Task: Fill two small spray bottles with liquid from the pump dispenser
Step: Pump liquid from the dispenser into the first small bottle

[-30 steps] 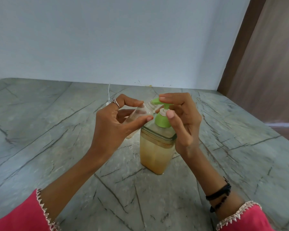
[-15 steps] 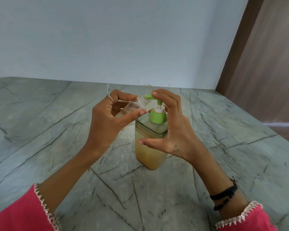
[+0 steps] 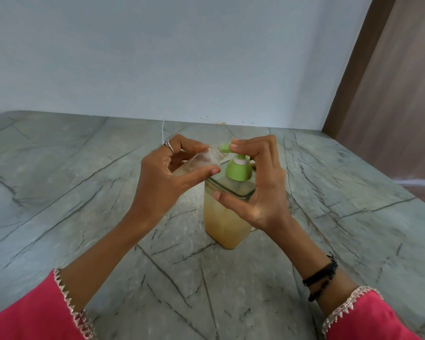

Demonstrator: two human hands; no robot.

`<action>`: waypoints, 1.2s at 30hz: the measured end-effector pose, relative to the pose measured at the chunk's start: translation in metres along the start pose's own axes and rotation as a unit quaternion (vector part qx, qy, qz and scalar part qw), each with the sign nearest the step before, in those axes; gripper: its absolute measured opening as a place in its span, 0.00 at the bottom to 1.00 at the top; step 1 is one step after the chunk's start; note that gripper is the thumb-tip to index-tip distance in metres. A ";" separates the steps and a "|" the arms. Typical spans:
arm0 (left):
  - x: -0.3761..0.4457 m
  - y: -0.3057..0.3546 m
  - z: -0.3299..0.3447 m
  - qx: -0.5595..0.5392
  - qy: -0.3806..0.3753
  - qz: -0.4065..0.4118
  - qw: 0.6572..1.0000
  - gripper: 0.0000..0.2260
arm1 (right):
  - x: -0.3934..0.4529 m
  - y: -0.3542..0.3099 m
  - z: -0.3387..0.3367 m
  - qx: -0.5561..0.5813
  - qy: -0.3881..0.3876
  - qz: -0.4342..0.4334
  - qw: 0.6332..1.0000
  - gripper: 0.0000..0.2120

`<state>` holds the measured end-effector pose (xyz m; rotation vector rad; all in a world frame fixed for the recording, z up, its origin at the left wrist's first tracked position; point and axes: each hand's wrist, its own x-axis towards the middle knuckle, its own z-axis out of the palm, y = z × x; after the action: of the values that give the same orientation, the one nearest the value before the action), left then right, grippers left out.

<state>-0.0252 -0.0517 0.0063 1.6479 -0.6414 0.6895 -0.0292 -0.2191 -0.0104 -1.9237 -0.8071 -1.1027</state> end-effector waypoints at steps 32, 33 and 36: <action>0.001 0.002 0.002 -0.010 0.002 0.010 1.000 0.14 | -0.001 -0.001 -0.001 0.013 0.011 0.002 1.000 0.29; 0.001 0.003 0.003 -0.013 0.003 0.011 1.000 0.15 | -0.002 -0.001 -0.001 0.013 0.007 0.004 1.000 0.30; 0.002 0.004 0.003 -0.018 0.003 0.011 1.000 0.15 | -0.003 -0.001 -0.003 0.017 -0.003 0.003 1.000 0.32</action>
<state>-0.0268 -0.0553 0.0098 1.6066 -0.6652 0.6949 -0.0326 -0.2215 -0.0117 -1.9000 -0.8185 -1.0747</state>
